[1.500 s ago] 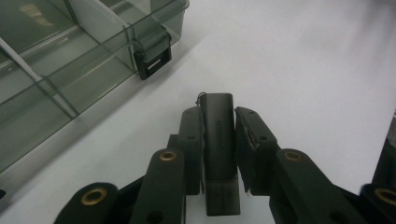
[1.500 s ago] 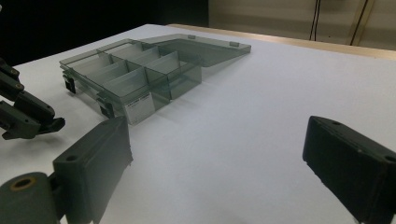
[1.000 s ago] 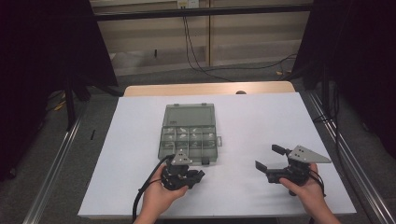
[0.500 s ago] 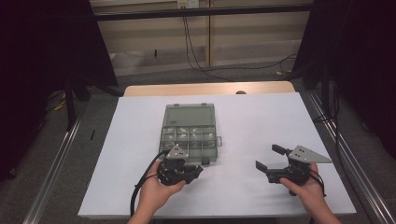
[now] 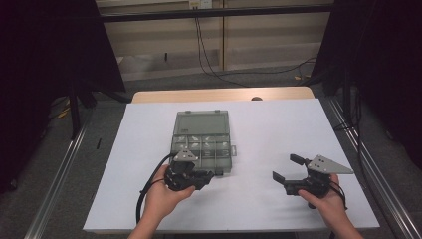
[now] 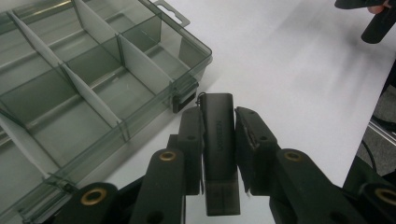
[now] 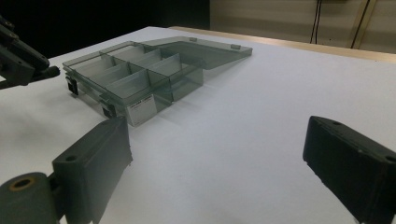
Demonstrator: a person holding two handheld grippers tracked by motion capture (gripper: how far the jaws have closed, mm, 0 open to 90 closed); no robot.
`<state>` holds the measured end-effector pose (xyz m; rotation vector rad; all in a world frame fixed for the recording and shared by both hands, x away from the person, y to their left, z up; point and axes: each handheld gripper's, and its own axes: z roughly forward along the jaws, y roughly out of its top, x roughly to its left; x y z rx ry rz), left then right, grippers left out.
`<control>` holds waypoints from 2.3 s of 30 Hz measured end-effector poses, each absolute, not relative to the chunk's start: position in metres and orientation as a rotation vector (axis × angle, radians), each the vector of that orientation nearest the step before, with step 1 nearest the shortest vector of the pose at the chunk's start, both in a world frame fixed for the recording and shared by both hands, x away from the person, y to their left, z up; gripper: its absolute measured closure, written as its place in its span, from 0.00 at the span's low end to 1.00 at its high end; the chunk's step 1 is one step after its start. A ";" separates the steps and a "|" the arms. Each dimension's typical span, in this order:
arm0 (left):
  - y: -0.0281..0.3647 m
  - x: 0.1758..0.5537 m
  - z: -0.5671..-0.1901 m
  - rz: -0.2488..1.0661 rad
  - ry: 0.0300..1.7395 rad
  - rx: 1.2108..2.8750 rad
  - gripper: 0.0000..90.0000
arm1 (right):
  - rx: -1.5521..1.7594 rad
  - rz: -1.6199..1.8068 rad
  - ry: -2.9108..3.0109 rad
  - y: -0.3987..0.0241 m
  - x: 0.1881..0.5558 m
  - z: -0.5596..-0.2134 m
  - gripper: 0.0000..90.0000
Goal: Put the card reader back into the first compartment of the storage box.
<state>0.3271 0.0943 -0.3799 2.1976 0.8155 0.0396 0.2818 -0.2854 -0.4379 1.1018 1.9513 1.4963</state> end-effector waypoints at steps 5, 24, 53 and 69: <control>0.095 0.331 -0.375 0.036 0.822 2.200 0.81 | 1.104 1.498 1.954 -0.285 0.282 -0.438 0.08; 0.104 0.345 -0.362 0.074 0.872 2.179 0.81 | 1.102 1.497 1.953 -0.286 0.282 -0.438 0.08; 0.108 0.371 -0.357 0.100 0.930 2.177 0.81 | 1.094 1.492 1.961 -0.285 0.281 -0.438 0.08; 0.114 0.385 -0.358 0.102 0.989 2.161 0.81 | 1.097 1.495 1.958 -0.286 0.281 -0.439 0.08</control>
